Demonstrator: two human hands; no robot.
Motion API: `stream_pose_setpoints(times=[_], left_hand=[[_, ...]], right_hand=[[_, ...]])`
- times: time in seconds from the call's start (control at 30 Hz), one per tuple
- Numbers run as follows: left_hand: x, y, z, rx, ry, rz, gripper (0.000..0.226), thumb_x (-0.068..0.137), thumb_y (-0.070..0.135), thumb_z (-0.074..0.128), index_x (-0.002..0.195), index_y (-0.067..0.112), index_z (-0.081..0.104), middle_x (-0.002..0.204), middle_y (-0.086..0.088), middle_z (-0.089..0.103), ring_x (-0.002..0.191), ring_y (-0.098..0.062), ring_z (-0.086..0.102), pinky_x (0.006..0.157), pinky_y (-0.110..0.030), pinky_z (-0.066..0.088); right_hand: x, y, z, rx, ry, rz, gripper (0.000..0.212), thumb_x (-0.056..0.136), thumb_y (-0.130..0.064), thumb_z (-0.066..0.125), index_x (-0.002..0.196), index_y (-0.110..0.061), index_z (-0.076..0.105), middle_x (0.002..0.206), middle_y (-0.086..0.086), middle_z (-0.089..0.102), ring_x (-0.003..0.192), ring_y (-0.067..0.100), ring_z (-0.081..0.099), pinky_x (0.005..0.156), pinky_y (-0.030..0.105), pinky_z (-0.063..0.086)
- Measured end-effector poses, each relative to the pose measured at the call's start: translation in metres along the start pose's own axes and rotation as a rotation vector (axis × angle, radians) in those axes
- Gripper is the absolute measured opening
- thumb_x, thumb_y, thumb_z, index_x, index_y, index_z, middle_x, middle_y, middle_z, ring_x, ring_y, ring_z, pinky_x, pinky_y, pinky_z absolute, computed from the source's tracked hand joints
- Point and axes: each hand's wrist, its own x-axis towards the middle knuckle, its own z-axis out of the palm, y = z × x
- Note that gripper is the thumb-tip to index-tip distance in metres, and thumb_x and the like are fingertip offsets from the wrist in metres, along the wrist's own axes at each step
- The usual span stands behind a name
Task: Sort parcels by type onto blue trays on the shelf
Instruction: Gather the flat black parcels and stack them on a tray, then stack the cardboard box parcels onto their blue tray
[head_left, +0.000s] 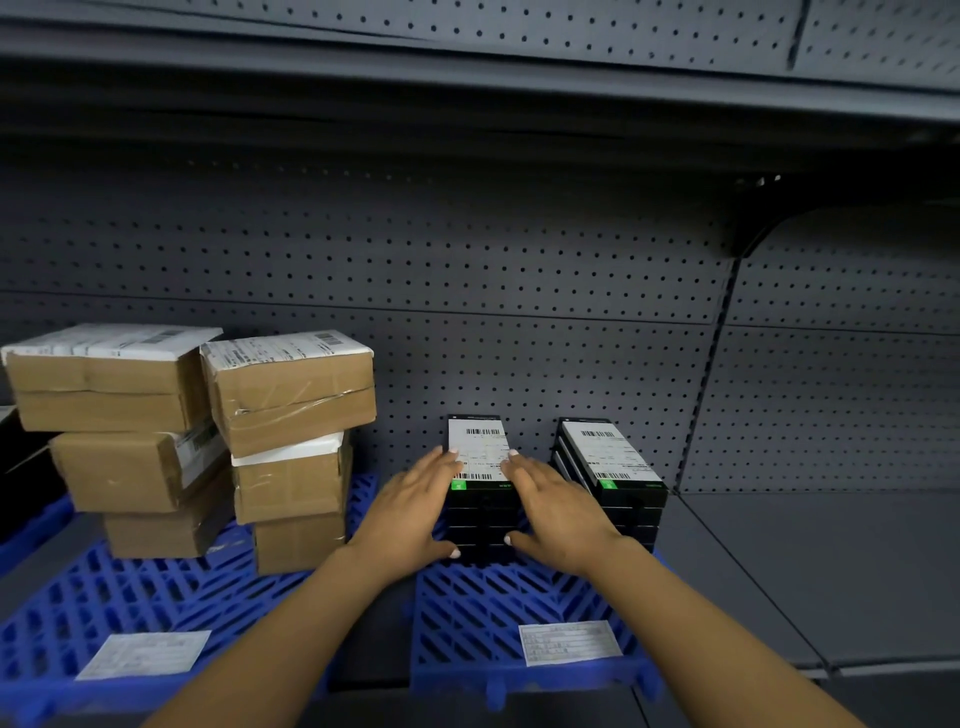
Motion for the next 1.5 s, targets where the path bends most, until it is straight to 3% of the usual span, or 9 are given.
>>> stream_pose_setpoints(times=[0.1, 0.23, 0.47, 0.53, 0.7, 0.87, 1.0, 1.17, 1.5], left_hand=[[0.005, 0.000, -0.005, 0.058, -0.002, 0.020, 0.098, 0.068, 0.046, 0.078, 0.144, 0.020, 0.022, 0.157, 0.004, 0.016, 0.145, -0.011, 0.005, 0.118, -0.035, 0.005], [0.009, 0.000, -0.013, 0.120, -0.033, 0.040, 0.097, 0.068, 0.047, 0.078, 0.144, 0.020, 0.023, 0.154, 0.002, 0.023, 0.143, -0.014, 0.014, 0.117, -0.036, 0.000], [0.014, 0.012, -0.023, 0.216, -0.114, 0.044, 0.104, 0.069, 0.047, 0.077, 0.148, 0.018, 0.016, 0.151, 0.000, 0.023, 0.140, -0.019, 0.018, 0.117, -0.040, 0.002], [0.015, 0.014, -0.028, 0.228, -0.141, 0.030, 0.106, 0.069, 0.050, 0.076, 0.149, 0.017, 0.015, 0.152, -0.001, 0.021, 0.142, -0.020, 0.012, 0.117, -0.041, 0.003], [0.002, 0.018, -0.042, 0.201, -0.151, -0.022, 0.113, 0.072, 0.060, 0.069, 0.152, 0.019, 0.001, 0.159, 0.001, -0.011, 0.144, -0.018, -0.016, 0.117, -0.042, -0.002], [-0.034, 0.037, -0.052, 0.103, 0.034, -0.022, 0.095, 0.080, 0.059, 0.062, 0.151, 0.022, 0.010, 0.159, 0.003, 0.002, 0.144, -0.013, -0.008, 0.119, -0.038, 0.006], [-0.066, 0.051, -0.050, 0.088, 0.188, -0.026, 0.081, 0.081, 0.053, 0.065, 0.146, 0.020, 0.032, 0.157, -0.003, 0.018, 0.144, -0.020, 0.010, 0.116, -0.039, 0.018], [-0.101, 0.062, -0.035, 0.114, 0.153, -0.082, 0.072, 0.085, 0.051, 0.061, 0.144, 0.018, 0.036, 0.156, -0.006, 0.019, 0.144, -0.022, 0.014, 0.112, -0.035, 0.016], [-0.144, 0.066, -0.031, 0.135, 0.148, -0.291, 0.066, 0.088, 0.050, 0.057, 0.142, 0.018, 0.038, 0.149, -0.003, 0.034, 0.138, -0.022, 0.029, 0.110, -0.040, 0.031]], right_hand=[[0.002, 0.000, -0.005, -0.004, -0.012, -0.006, 0.082, 0.088, -0.043, 0.057, 0.149, -0.016, 0.010, 0.159, 0.004, 0.008, 0.143, 0.021, 0.016, 0.111, 0.041, 0.029], [0.002, -0.002, -0.005, -0.013, -0.022, 0.005, 0.083, 0.087, -0.042, 0.059, 0.148, -0.016, 0.010, 0.159, 0.004, 0.008, 0.140, 0.023, 0.024, 0.108, 0.041, 0.033], [0.004, -0.002, -0.007, -0.021, -0.026, 0.007, 0.084, 0.086, -0.039, 0.064, 0.148, -0.016, 0.013, 0.157, 0.005, 0.013, 0.144, 0.022, 0.009, 0.114, 0.043, 0.023], [0.003, -0.002, -0.008, -0.023, -0.030, 0.002, 0.085, 0.086, -0.039, 0.063, 0.149, -0.016, 0.011, 0.158, 0.006, 0.011, 0.145, 0.022, 0.007, 0.115, 0.043, 0.020], [-0.007, 0.004, -0.014, -0.061, -0.010, -0.042, 0.086, 0.088, -0.039, 0.059, 0.151, -0.019, 0.003, 0.159, 0.004, 0.003, 0.145, 0.021, 0.001, 0.117, 0.040, 0.013], [-0.030, 0.008, -0.029, -0.007, 0.058, -0.144, 0.078, 0.092, -0.044, 0.051, 0.151, -0.021, 0.005, 0.159, 0.003, 0.002, 0.145, 0.018, -0.001, 0.118, 0.038, 0.010], [-0.051, 0.014, -0.034, -0.051, 0.069, -0.227, 0.074, 0.093, -0.045, 0.050, 0.151, -0.020, 0.012, 0.159, 0.005, 0.006, 0.146, 0.021, 0.002, 0.117, 0.038, 0.009], [-0.057, 0.008, -0.027, -0.139, 0.111, -0.326, 0.072, 0.087, -0.047, 0.059, 0.146, -0.015, 0.032, 0.151, 0.013, 0.031, 0.141, 0.030, 0.026, 0.109, 0.046, 0.028], [-0.051, -0.022, -0.010, -0.052, 0.224, -0.480, 0.070, 0.078, -0.046, 0.070, 0.135, -0.013, 0.048, 0.142, 0.012, 0.046, 0.132, 0.030, 0.042, 0.102, 0.043, 0.028]])
